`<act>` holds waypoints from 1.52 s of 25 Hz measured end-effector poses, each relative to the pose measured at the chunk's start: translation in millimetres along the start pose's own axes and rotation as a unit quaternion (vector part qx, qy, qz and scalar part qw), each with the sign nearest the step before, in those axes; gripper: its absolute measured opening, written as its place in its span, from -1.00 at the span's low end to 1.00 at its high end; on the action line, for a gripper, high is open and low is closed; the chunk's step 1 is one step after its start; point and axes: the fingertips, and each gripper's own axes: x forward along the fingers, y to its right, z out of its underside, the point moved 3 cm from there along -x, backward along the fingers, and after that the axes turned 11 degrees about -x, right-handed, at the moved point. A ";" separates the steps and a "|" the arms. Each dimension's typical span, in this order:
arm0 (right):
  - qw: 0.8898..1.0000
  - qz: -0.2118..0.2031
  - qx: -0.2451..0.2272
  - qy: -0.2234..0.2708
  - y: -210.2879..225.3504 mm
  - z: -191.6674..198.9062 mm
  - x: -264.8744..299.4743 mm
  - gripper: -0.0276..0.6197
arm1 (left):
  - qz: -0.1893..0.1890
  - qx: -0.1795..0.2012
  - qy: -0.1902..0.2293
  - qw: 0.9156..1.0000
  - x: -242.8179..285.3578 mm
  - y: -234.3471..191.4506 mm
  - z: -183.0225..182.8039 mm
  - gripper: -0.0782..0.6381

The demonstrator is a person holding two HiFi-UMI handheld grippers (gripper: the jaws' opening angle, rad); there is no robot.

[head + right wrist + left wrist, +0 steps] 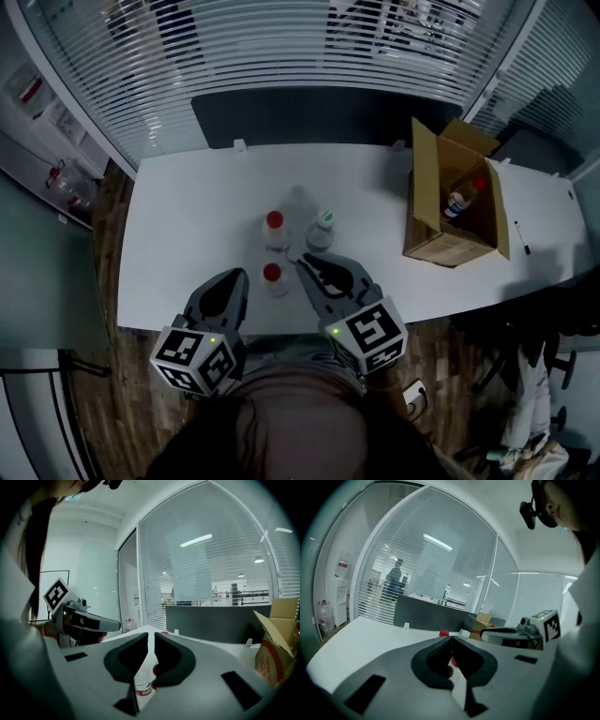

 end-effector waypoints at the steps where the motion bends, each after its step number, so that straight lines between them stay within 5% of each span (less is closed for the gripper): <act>1: 1.000 0.006 -0.001 -0.001 2.5 1.2 -3.2 -0.74 | 0.002 0.001 0.000 1.000 1.2 1.7 -0.3 -0.76; 16: 0.996 0.079 0.044 0.014 40.6 9.6 -39.2 -0.80 | 0.019 0.013 -0.004 1.000 15.7 17.3 0.7 -0.76; 38: 0.996 0.071 0.061 0.008 51.6 13.1 -40.0 -0.81 | 0.026 0.001 -0.002 1.000 27.7 24.4 -2.9 -0.76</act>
